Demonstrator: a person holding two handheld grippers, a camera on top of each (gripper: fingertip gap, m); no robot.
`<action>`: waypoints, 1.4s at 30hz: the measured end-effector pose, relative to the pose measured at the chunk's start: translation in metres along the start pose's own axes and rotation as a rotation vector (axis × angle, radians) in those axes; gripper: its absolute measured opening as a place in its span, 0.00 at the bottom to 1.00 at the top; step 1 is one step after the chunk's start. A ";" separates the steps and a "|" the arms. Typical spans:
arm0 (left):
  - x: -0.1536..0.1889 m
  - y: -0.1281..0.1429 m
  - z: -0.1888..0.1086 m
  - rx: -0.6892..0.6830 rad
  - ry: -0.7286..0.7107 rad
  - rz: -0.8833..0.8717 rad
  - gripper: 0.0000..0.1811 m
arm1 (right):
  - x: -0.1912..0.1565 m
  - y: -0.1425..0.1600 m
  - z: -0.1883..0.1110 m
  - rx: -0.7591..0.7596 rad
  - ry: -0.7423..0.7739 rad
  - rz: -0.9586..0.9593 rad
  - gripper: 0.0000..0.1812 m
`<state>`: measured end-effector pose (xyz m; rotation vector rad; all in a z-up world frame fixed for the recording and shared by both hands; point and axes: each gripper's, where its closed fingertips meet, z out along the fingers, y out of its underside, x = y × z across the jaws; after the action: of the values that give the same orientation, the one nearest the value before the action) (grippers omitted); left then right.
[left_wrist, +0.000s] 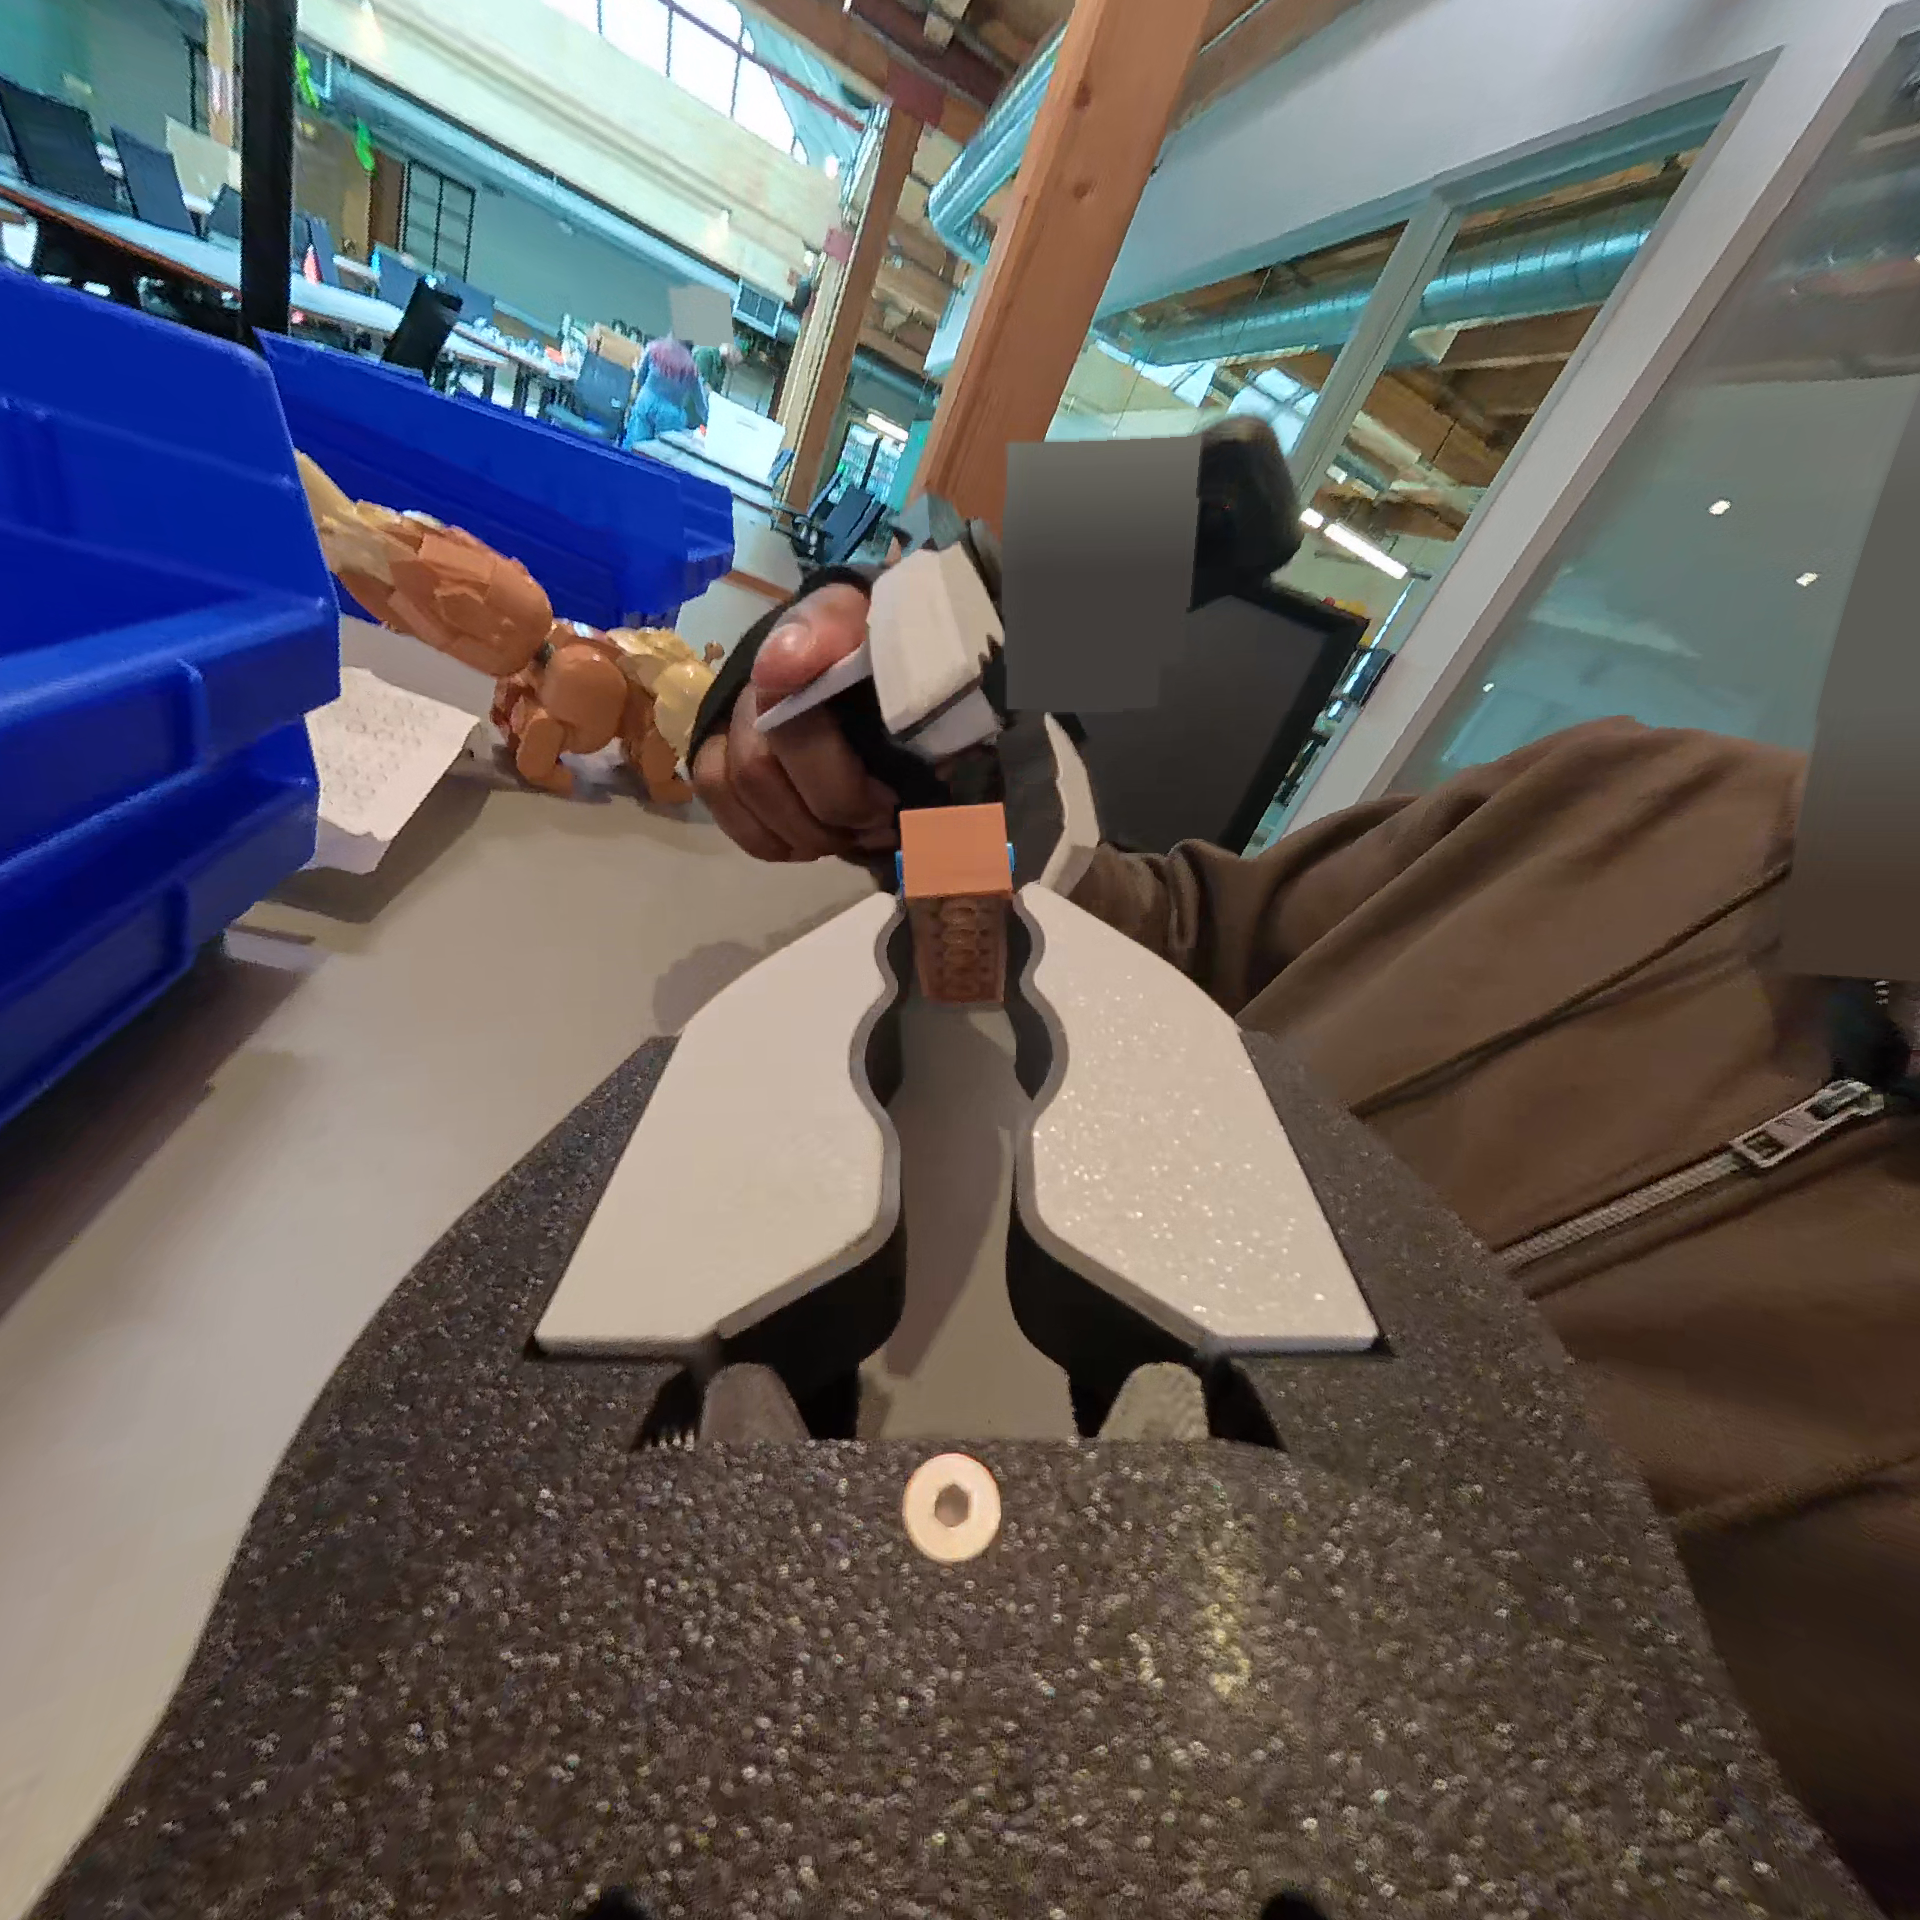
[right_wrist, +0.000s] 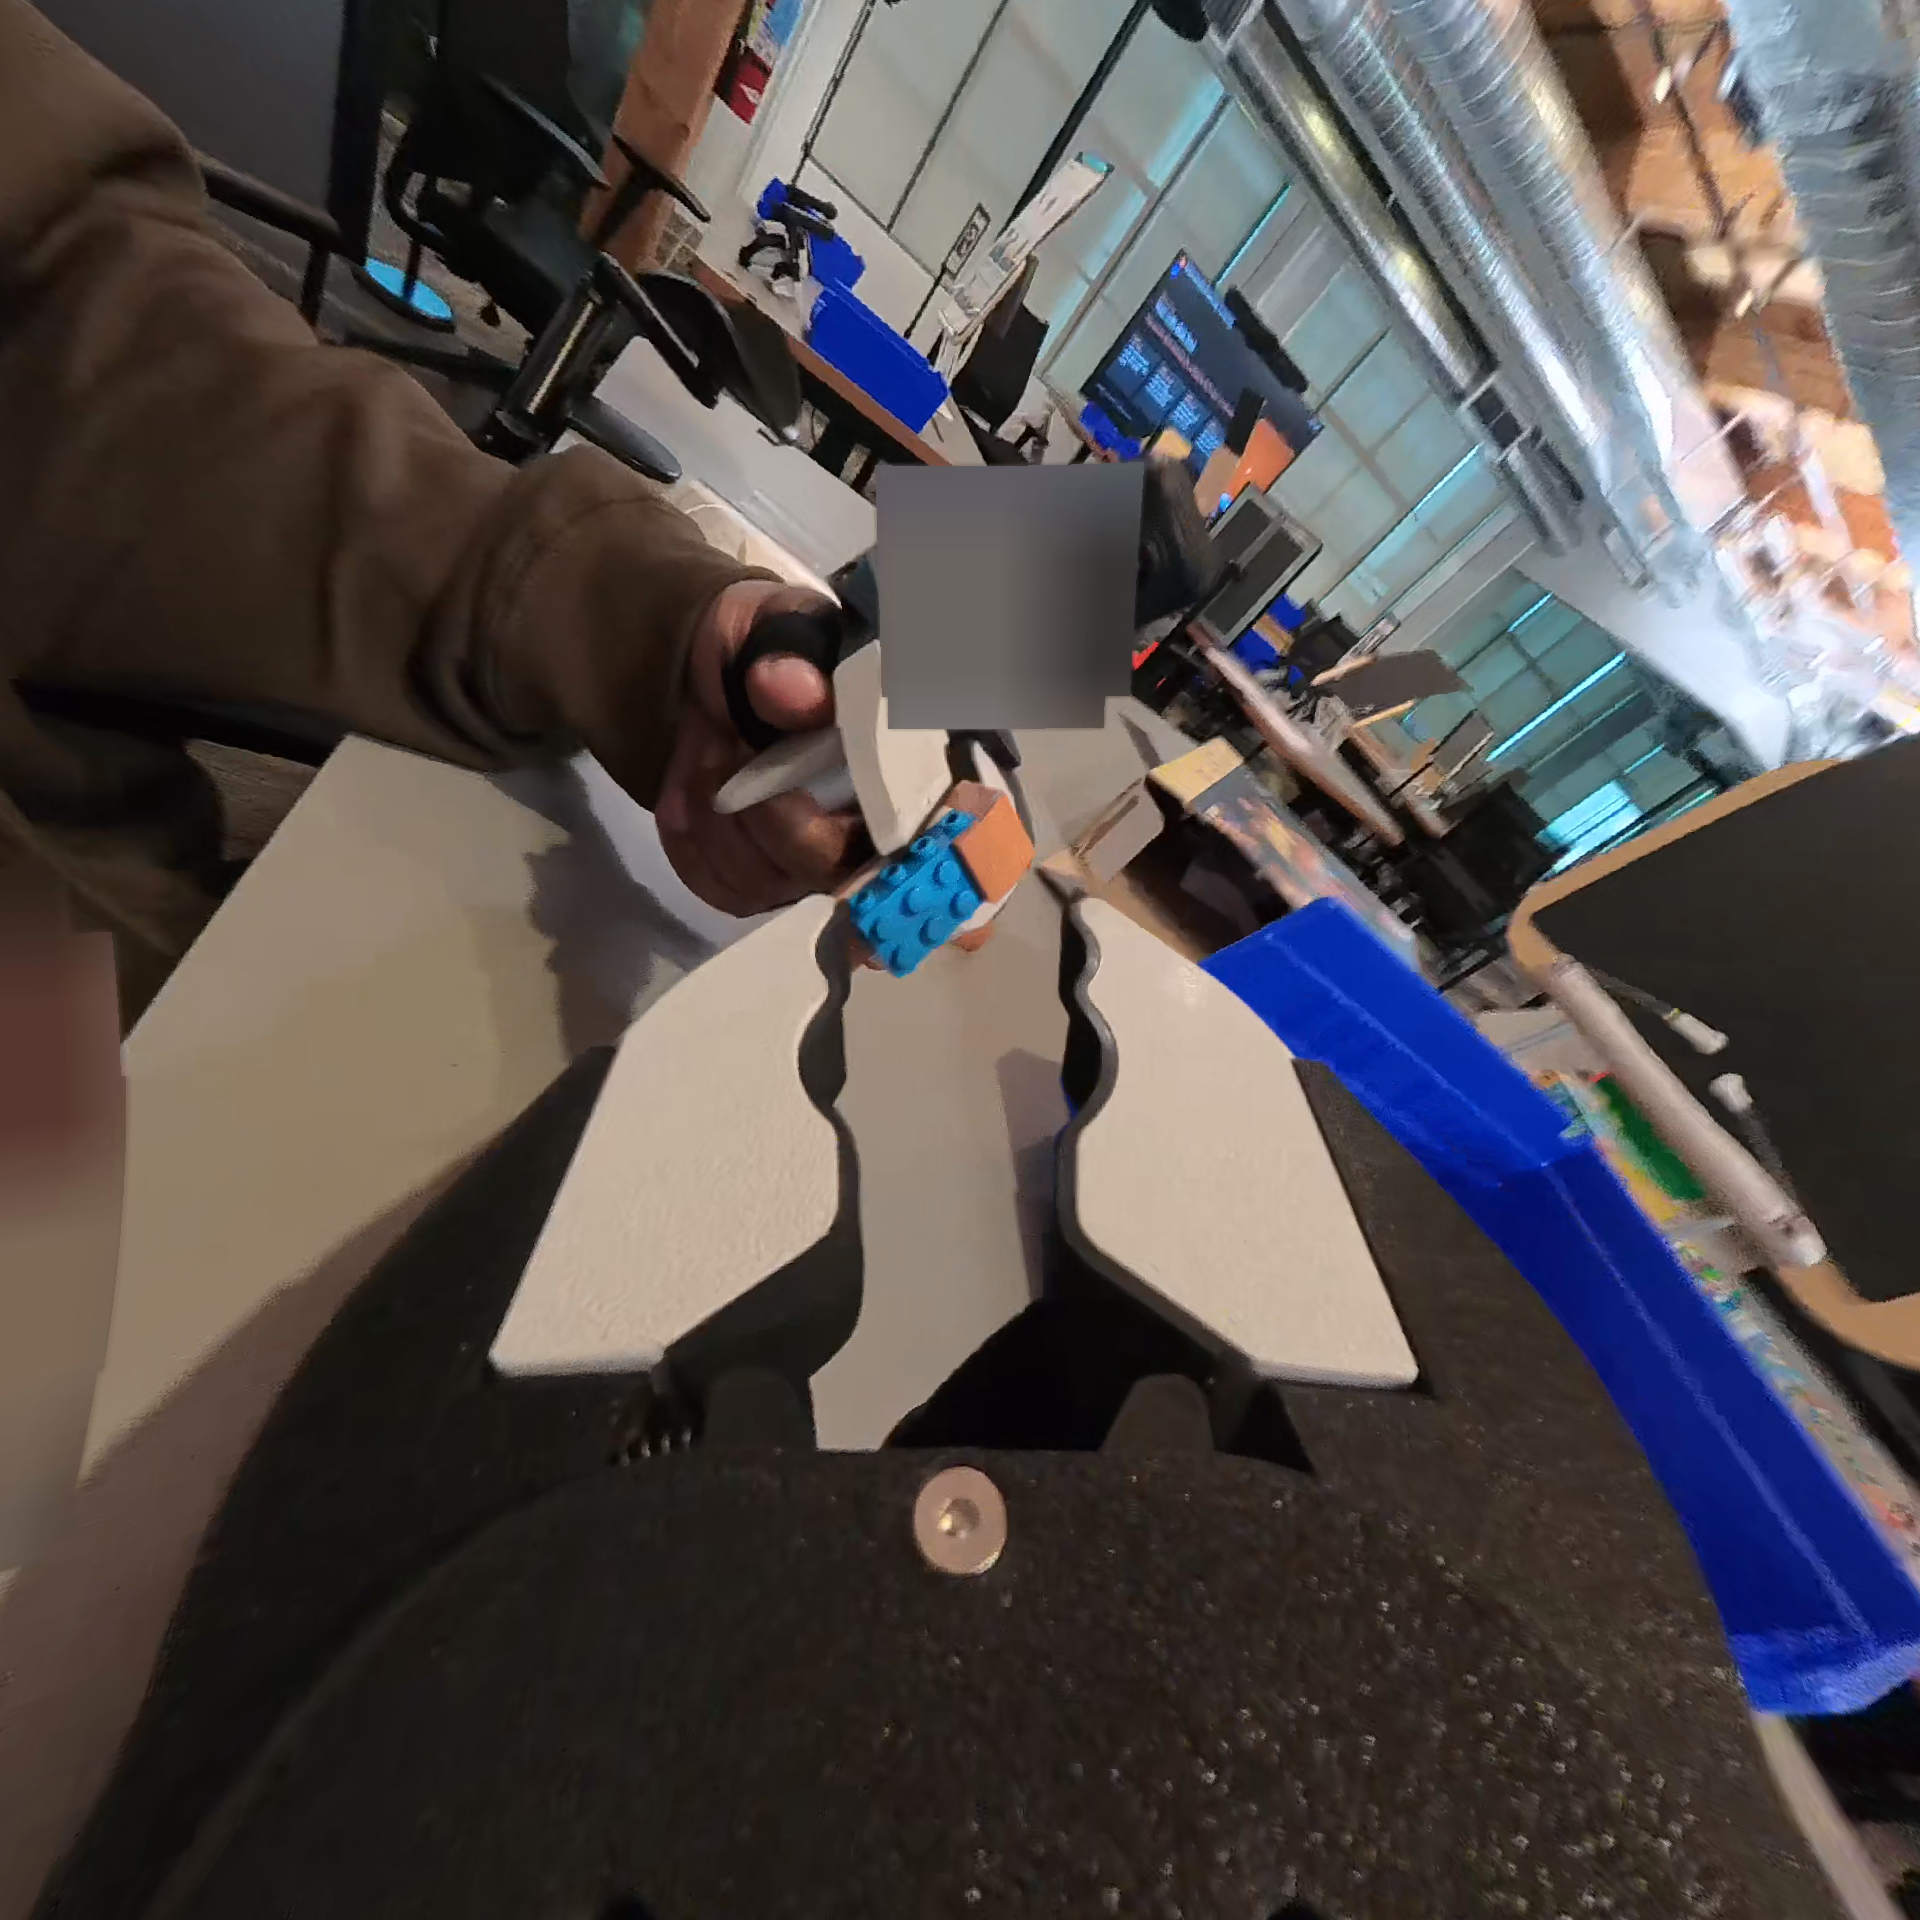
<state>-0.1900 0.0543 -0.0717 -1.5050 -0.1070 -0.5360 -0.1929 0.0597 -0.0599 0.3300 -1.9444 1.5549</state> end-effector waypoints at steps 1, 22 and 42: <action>-0.002 0.003 0.001 -0.021 -0.023 0.022 0.09 | 0.000 0.003 0.001 -0.019 -0.017 0.044 0.21; -0.029 0.033 0.009 -0.388 -0.380 0.639 0.09 | -0.018 0.029 0.011 -0.148 -0.227 0.380 0.10; -0.013 0.027 0.011 -0.289 -0.263 0.515 0.11 | -0.016 0.011 0.001 0.008 -0.241 0.434 0.09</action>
<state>-0.1877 0.0678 -0.1005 -1.7980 0.1593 0.0658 -0.1867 0.0593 -0.0780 0.1028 -2.3103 1.8641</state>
